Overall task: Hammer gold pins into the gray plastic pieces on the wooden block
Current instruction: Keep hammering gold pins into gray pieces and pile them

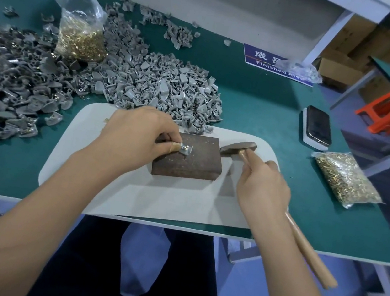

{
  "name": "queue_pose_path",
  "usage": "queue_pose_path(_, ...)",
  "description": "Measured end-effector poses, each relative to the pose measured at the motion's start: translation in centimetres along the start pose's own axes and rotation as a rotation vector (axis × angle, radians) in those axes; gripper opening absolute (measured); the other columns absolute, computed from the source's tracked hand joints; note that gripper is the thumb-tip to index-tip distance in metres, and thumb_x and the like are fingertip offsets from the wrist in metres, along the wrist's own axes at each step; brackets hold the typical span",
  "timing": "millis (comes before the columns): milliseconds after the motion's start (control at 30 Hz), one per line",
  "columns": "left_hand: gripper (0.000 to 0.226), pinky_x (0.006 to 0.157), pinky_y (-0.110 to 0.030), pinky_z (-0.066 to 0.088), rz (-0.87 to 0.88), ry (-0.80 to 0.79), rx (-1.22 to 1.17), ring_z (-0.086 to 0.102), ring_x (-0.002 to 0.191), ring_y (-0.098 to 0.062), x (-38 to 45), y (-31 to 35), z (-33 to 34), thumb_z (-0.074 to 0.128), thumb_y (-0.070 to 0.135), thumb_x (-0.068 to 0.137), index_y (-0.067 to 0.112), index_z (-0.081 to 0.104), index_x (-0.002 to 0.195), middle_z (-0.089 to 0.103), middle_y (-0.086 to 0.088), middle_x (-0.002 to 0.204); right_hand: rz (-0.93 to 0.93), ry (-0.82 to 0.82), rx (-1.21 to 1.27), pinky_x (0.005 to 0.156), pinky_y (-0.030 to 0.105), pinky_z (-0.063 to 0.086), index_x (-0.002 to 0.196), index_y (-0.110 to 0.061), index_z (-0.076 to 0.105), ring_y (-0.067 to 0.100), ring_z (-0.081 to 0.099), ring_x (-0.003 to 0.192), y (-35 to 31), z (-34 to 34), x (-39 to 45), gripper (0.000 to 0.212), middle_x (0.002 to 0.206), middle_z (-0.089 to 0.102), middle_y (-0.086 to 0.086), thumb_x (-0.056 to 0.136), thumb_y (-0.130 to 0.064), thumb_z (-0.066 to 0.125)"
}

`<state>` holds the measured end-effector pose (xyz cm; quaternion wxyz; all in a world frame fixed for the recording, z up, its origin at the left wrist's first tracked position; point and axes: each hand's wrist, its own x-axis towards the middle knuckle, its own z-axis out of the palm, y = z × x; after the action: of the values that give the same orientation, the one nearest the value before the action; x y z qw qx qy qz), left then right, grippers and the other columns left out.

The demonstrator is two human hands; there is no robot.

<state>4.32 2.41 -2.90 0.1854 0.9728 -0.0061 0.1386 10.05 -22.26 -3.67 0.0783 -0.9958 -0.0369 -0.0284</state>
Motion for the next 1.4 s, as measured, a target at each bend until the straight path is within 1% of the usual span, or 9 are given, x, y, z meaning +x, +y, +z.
queue_pose_path(67,0.010,0.069,-0.030,0.041,-0.023,-0.003,-0.021,0.055,0.100,-0.007,-0.2,0.2,-0.2,0.067,0.051,0.090,0.043,0.072,0.091,0.063,0.022,0.091,-0.063,0.092,-0.025,0.087,0.042,0.035,0.134,-0.030,0.061,0.037,0.050,0.109,-0.5,0.1,-0.1,0.035,0.113,0.057,0.010,0.103,-0.022,0.047)
queue_pose_path(167,0.009,0.069,-0.030,0.039,-0.071,0.066,-0.062,0.054,0.098,-0.006,-1.3,0.8,-0.1,0.067,0.048,0.090,0.040,0.070,0.090,0.061,0.022,0.089,-0.371,0.307,0.456,0.090,0.037,0.046,0.117,-0.019,0.073,0.024,0.061,0.102,-2.4,-0.6,-0.7,0.023,0.107,0.068,0.002,0.101,-0.017,0.055)
queue_pose_path(233,0.006,0.068,-0.029,0.039,-0.105,0.147,-0.101,0.054,0.097,-0.007,-2.7,1.3,0.2,0.065,0.043,0.089,0.037,0.066,0.091,0.061,0.021,0.090,-0.568,0.248,0.614,0.087,0.030,0.051,0.113,-0.021,0.074,0.011,0.064,0.097,-4.7,-0.9,-1.7,0.019,0.104,0.071,-0.007,0.098,-0.020,0.062)
queue_pose_path(300,0.008,0.067,-0.028,0.042,-0.140,0.239,-0.156,0.056,0.097,-0.007,-4.1,1.4,0.3,0.065,0.037,0.086,0.035,0.066,0.093,0.064,0.019,0.094,-0.644,0.148,0.637,0.086,0.032,0.053,0.109,-0.023,0.075,0.009,0.063,0.097,-6.8,-0.6,-2.4,0.017,0.104,0.070,-0.010,0.093,-0.020,0.069)
queue_pose_path(500,0.015,0.067,-0.037,0.056,-0.289,0.388,-0.209,0.059,0.096,-0.003,-7.7,-2.7,-1.1,0.067,0.032,0.085,0.038,0.069,0.098,0.064,0.023,0.100,-0.689,0.020,0.715,0.082,0.040,0.053,0.101,-0.021,0.076,0.011,0.063,0.093,-12.8,1.2,-2.8,0.011,0.096,0.069,-0.010,0.091,-0.017,0.074)
queue_pose_path(633,0.015,0.068,-0.038,0.056,-0.407,0.430,-0.173,0.059,0.098,-0.007,-10.0,-6.0,-1.9,0.071,0.028,0.086,0.036,0.070,0.098,0.065,0.020,0.099,-0.751,-0.068,0.749,0.079,0.041,0.052,0.097,-0.023,0.073,0.011,0.062,0.087,-17.7,2.9,-3.7,0.009,0.091,0.068,-0.009,0.091,-0.016,0.071)
queue_pose_path(833,0.016,0.084,-0.042,0.050,-0.484,0.461,-0.035,0.061,0.100,-0.024,-12.8,-10.7,-2.8,0.077,0.018,0.085,0.019,0.074,0.101,0.070,0.005,0.099,-0.832,-0.136,0.683,0.078,0.039,0.051,0.096,-0.027,0.072,0.009,0.057,0.085,-24.3,5.5,-4.7,0.008,0.089,0.064,-0.012,0.093,-0.020,0.068)
queue_pose_path(967,0.023,0.086,-0.041,0.043,-0.623,0.511,0.085,0.059,0.105,-0.026,-14.1,-12.0,-2.9,0.079,0.022,0.083,0.023,0.073,0.106,0.071,0.006,0.106,-0.835,-0.107,0.612,0.078,0.040,0.051,0.095,-0.028,0.070,0.012,0.057,0.089,-27.2,6.7,-5.0,0.006,0.090,0.061,-0.013,0.095,-0.024,0.066)
queue_pose_path(1400,0.027,0.088,-0.043,0.046,-0.567,0.534,0.098,0.059,0.103,-0.032,-14.3,-12.5,-2.6,0.075,0.019,0.086,0.018,0.072,0.112,0.069,0.001,0.109,-0.828,-0.052,0.621,0.078,0.040,0.052,0.103,-0.024,0.073,0.012,0.058,0.091,-27.8,7.0,-4.9,0.010,0.097,0.064,-0.010,0.097,-0.025,0.065)
